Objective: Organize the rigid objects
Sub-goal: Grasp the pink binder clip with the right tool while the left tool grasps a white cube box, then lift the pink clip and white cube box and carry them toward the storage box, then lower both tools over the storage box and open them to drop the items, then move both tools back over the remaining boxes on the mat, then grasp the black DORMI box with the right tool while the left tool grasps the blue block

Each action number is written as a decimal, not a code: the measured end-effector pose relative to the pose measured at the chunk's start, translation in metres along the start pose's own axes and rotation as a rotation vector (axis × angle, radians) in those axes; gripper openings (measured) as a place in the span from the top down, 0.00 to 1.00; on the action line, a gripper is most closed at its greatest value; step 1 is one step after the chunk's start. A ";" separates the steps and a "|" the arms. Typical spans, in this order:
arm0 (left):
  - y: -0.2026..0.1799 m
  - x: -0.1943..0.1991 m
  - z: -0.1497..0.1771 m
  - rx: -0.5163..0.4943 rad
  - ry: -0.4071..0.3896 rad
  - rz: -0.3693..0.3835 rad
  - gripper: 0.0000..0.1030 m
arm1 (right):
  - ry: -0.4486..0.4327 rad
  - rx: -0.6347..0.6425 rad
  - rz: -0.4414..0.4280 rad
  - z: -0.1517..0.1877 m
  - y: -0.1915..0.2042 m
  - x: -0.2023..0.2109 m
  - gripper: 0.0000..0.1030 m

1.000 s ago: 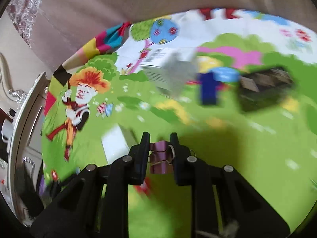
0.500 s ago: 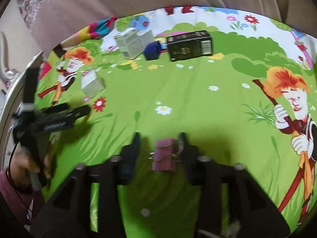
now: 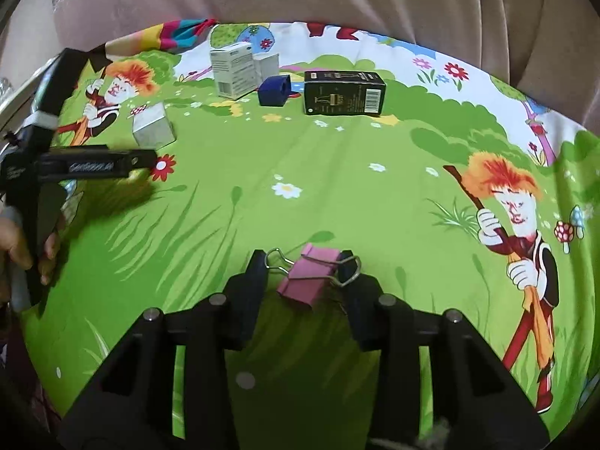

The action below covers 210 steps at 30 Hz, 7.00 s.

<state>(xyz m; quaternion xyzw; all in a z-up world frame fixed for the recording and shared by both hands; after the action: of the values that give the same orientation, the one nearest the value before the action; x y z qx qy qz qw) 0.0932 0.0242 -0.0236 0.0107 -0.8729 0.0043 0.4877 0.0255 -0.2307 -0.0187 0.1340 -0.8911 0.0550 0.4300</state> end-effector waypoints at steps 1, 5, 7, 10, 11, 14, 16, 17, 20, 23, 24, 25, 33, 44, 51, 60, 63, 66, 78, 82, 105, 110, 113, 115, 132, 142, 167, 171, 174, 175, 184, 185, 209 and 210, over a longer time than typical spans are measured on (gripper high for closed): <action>-0.003 -0.004 -0.007 -0.009 -0.004 0.009 0.01 | 0.001 0.005 0.006 0.000 0.001 0.000 0.57; -0.019 -0.011 -0.023 -0.071 -0.011 0.037 0.19 | 0.003 0.017 0.023 0.000 0.003 0.000 0.57; -0.031 -0.001 -0.019 -0.104 -0.004 0.073 0.45 | 0.003 0.015 0.021 0.000 0.003 0.000 0.57; -0.039 0.019 0.010 -0.088 -0.017 0.135 0.45 | 0.003 0.016 0.021 0.000 0.003 0.000 0.57; -0.040 0.024 0.019 -0.087 -0.027 0.132 0.45 | 0.003 0.015 0.020 0.000 0.004 0.000 0.57; -0.039 0.041 0.044 -0.051 -0.059 0.163 0.45 | 0.002 0.015 0.019 0.000 0.004 0.000 0.57; -0.041 0.047 0.057 -0.062 -0.080 0.139 0.45 | 0.002 0.014 0.019 0.000 0.004 0.000 0.57; -0.043 0.048 0.058 -0.071 -0.080 0.132 0.45 | 0.002 0.014 0.017 0.000 0.004 0.000 0.57; -0.048 0.048 0.058 -0.098 -0.076 0.101 0.45 | 0.001 0.011 0.010 0.000 0.002 0.000 0.57; -0.050 0.049 0.061 -0.113 -0.076 0.087 0.45 | 0.000 0.010 0.014 -0.001 0.001 0.000 0.58; -0.049 0.048 0.061 -0.113 -0.077 0.089 0.45 | 0.000 0.009 0.017 -0.001 0.001 0.000 0.58; -0.049 0.048 0.062 -0.109 -0.078 0.094 0.45 | -0.001 0.007 0.021 -0.001 0.000 0.000 0.58; -0.043 0.069 0.086 -0.026 -0.058 0.144 0.45 | -0.082 -0.118 -0.014 0.012 -0.015 0.028 0.58; -0.064 0.168 0.126 -0.084 -0.211 0.149 0.45 | -0.245 -0.115 -0.038 0.052 0.012 0.123 0.58; -0.060 0.285 0.117 -0.081 -0.554 0.123 0.45 | -0.612 -0.009 0.072 0.038 0.042 0.243 0.58; -0.054 0.362 0.130 -0.090 -0.812 0.065 0.45 | -0.926 0.102 0.164 0.045 0.088 0.334 0.58; -0.052 0.368 0.134 -0.098 -0.825 0.061 0.44 | -0.932 0.129 0.161 0.042 0.098 0.340 0.58; -0.047 0.370 0.137 -0.086 -0.824 0.060 0.44 | -0.933 0.128 0.147 0.043 0.102 0.343 0.58; -0.009 0.355 0.161 -0.031 -0.749 0.039 0.44 | -0.896 0.186 0.075 0.045 0.128 0.335 0.58; 0.009 0.352 0.170 -0.004 -0.732 0.013 0.44 | -0.880 0.221 0.040 0.044 0.143 0.330 0.58; 0.130 0.339 0.232 0.263 -0.650 -0.142 0.44 | -0.784 0.559 -0.177 0.054 0.271 0.296 0.58; 0.153 0.324 0.250 0.328 -0.599 -0.156 0.44 | -0.725 0.661 -0.227 0.068 0.302 0.275 0.58; 0.165 0.318 0.261 0.354 -0.576 -0.180 0.44 | -0.694 0.731 -0.258 0.077 0.321 0.263 0.58; 0.174 0.312 0.267 0.380 -0.556 -0.187 0.44 | -0.671 0.777 -0.277 0.082 0.334 0.254 0.58; 0.253 0.245 0.331 0.641 -0.280 -0.193 0.44 | -0.308 0.941 -0.447 0.115 0.397 0.171 0.58; 0.275 0.242 0.344 0.724 -0.234 -0.208 0.44 | -0.164 0.906 -0.541 0.115 0.410 0.139 0.58; 0.316 0.221 0.315 0.931 0.015 -0.042 0.07 | -0.024 0.632 -0.889 0.077 0.371 0.122 0.19; 0.278 0.223 0.283 0.827 -0.048 -0.025 0.07 | -0.110 0.469 -0.776 0.050 0.296 0.124 0.13; 0.222 0.203 0.246 0.646 -0.030 0.014 0.07 | -0.139 0.333 -0.614 0.038 0.228 0.113 0.11; 0.198 0.194 0.232 0.570 -0.026 0.025 0.07 | -0.139 0.288 -0.548 0.037 0.202 0.106 0.11; 0.004 0.082 0.089 -0.015 -0.009 0.058 0.07 | -0.054 0.005 -0.166 0.005 0.006 0.042 0.11; -0.007 0.071 0.077 -0.044 -0.011 0.056 0.07 | -0.044 0.004 -0.141 -0.002 -0.011 0.034 0.11; -0.039 0.023 0.041 -0.087 -0.008 0.063 0.00 | 0.149 0.580 -0.339 -0.180 -0.060 -0.141 0.00; -0.039 0.023 0.041 -0.087 -0.008 0.063 0.00 | 0.154 0.610 -0.353 -0.182 -0.055 -0.141 0.00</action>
<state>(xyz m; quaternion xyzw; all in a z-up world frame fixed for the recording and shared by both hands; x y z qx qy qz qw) 0.0469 -0.0156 -0.0261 -0.0379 -0.8742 -0.0185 0.4838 0.2624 -0.2175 -0.0162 0.4036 -0.7619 0.2531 0.4388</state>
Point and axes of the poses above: each gripper's, at about its wrist camera, not at the fingertips, and x roughly against the way its jaws point, y to its left, z to its underside, the point moved 2 cm from there along -x, roughly the way its jaws point, and after that the axes turned 3 degrees about y, right-handed, at the moved point
